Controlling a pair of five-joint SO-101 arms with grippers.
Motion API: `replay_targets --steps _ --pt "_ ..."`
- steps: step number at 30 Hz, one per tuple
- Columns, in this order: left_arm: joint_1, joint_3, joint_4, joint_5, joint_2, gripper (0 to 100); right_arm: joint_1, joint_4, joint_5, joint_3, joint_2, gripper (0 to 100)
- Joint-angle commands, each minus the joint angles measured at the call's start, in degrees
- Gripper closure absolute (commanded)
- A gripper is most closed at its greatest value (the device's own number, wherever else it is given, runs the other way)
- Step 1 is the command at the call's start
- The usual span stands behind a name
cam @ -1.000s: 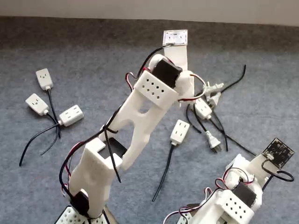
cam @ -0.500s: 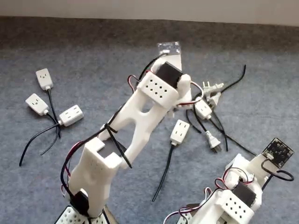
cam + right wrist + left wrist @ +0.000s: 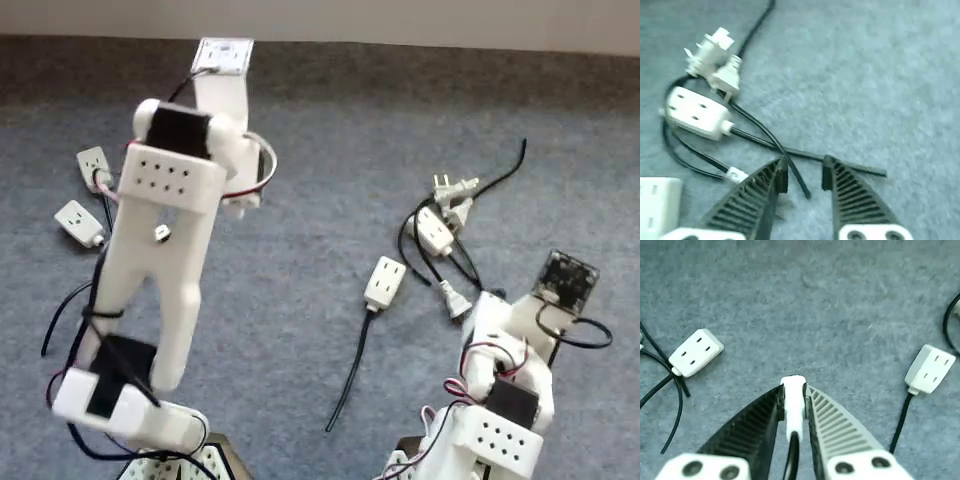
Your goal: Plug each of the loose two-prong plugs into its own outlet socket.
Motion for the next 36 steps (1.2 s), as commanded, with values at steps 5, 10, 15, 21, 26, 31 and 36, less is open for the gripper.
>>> replay_targets --steps 5,10,15,21,26,31,36 --pt "-3.82 23.69 -7.82 -9.58 -21.14 99 -22.11 4.62 -2.46 -16.84 0.13 80.1" --pt "-4.09 40.22 -14.68 -14.77 -33.19 99 -31.08 7.43 -8.62 -21.49 5.58 79.7" --pt "-3.74 49.01 -18.46 -14.68 -42.24 99 -35.56 7.78 -10.02 -26.24 21.05 79.7" --pt "-0.66 53.14 -21.1 -14.68 -42.77 99 -35.91 12.88 -15.21 -37.76 39.08 76.2" --pt "4.44 59.21 -27.34 -14.68 -42.86 99 -36.0 17.8 -15.21 -47.08 51.12 73.7" --pt "4.97 63.43 -32.88 -14.68 -42.86 99 -36.09 17.89 -15.3 -50.95 60.88 73.8" --pt "4.7 64.04 -33.67 -14.68 -42.95 99 -36.0 13.67 -18.37 -51.38 68.79 73.8"
